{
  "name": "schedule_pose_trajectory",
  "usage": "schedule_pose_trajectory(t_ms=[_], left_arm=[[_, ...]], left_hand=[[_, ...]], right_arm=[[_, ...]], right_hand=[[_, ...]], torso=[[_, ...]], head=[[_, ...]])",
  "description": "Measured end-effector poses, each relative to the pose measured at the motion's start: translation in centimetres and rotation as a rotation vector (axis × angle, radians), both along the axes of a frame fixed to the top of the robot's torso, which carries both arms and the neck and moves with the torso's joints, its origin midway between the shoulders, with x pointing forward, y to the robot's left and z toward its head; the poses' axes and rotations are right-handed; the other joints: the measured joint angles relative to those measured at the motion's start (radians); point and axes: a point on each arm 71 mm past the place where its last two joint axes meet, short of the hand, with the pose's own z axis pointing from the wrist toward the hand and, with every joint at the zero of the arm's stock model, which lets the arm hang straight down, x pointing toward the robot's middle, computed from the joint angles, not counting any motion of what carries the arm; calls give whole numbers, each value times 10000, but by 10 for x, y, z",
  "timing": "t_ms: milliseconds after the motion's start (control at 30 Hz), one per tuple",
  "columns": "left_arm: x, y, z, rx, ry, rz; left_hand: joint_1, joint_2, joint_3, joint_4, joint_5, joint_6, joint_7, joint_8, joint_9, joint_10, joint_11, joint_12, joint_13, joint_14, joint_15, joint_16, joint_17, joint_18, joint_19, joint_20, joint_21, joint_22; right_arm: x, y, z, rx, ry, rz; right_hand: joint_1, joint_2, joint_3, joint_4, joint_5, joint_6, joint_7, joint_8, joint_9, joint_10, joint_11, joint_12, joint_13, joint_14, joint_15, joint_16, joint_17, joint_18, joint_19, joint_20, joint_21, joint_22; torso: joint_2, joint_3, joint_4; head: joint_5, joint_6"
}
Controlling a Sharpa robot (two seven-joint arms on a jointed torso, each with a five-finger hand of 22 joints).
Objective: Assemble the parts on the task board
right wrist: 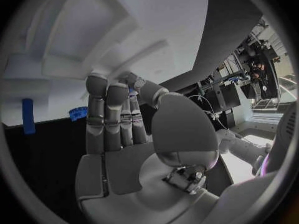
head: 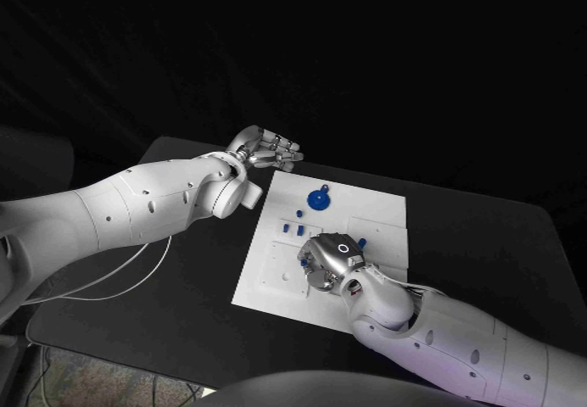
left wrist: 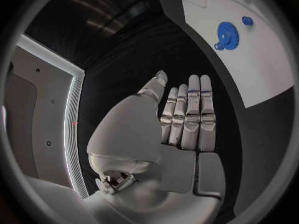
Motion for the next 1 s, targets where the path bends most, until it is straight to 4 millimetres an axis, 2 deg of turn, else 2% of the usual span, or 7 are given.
schedule_pose_trajectory(t_ms=[133, 267, 533, 600, 867, 967, 1000], left_arm=[[0, 0, 0, 0, 19, -16], [0, 0, 0, -3, 43, -45], [0, 0, -1, -8, 90, -124], [-1, 0, -1, -9, 102, -143], [-1, -1, -1, -11, 127, -184], [-1, 0, -1, -9, 132, -187], [-1, 0, -1, -8, 133, -186]], left_hand=[[0, 0, -22, -22, 0, 0, 0, 0, 0, -6, 6, 0, 0, 0, 0, 0, 0, 0, 0, 0, 0, -5], [66, 66, -27, -28, 273, 0, 0, 0, 0, -36, 37, 0, 0, 0, 0, 0, -13, 0, 0, 0, 0, -13], [66, 66, 87, -84, 397, 0, 0, 0, 0, -36, 37, 0, 0, -4, -4, 0, -34, 0, 0, 0, 66, 48], [66, 66, 126, -124, 504, 0, 0, 0, 0, -36, 36, 0, 0, -66, -7, 0, -36, 1, -37, 37, 74, 96], [66, 66, 126, -124, 504, 0, 0, 0, 0, -36, 36, 0, 0, -72, -1, 0, -36, 1, -37, 37, 75, 101], [66, 66, 126, -124, 504, 0, 0, 0, 0, -36, 36, 0, 0, -72, -1, 0, -36, 0, -37, 37, 75, 100], [66, 66, 126, -125, 504, 0, 0, 0, 0, -36, 36, 0, 0, -72, -1, 0, -35, 0, -37, 37, 75, 100]], right_arm=[[0, 0, 0, 48, 24, -22], [0, -1, 0, 96, 42, -45], [-1, -2, -1, 177, 86, -71], [-1, -2, -1, 195, 101, -76], [-2, -3, 0, 246, 171, -77], [-2, -3, 0, 262, 195, -75], [-3, -3, 0, 266, 200, -75]], right_hand=[[-93, -227, 81, 81, 41, -247, 39, -32, -13, -268, 53, 44, 2, 3, 72, 0, -22, 2, -18, 17, -122, -53], [-90, -302, 171, 171, 41, -269, 59, -32, -12, -439, 124, 76, 1, -6, 80, -39, -41, 19, -18, 88, -223, -112], [-64, -433, 236, 235, 41, -269, 59, -32, -12, -545, 157, 36, -17, 29, 114, -39, -83, 187, 16, 125, -273, -164], [-89, -571, 235, 235, 47, -269, 59, -32, -12, -547, 160, 36, -28, 7, 136, -39, -94, 187, 16, 125, -273, -172], [-37, -655, 160, 251, 157, -269, 59, -32, -11, -656, 195, 36, -37, -6, 148, -39, -121, 187, -19, 160, -331, -217], [-64, -749, 124, 288, 157, -281, 70, -32, -12, -806, 223, 39, -41, -5, 148, -76, -146, 187, -19, 160, -444, -276], [-82, -878, 124, 288, 157, -341, 90, -32, -12, -1079, 290, 37, -47, -47, 190, -131, -164, 186, -9, 170, -607, -345]], torso=[[0, 0, 0], [0, 0, 5], [0, 3, 1], [1, 3, 1], [2, 6, 0], [3, 7, 0], [3, 7, 0]], head=[[-9, -1], [-10, -14], [3, -42], [3, -44], [-14, -55], [-20, -69], [-20, -73]])
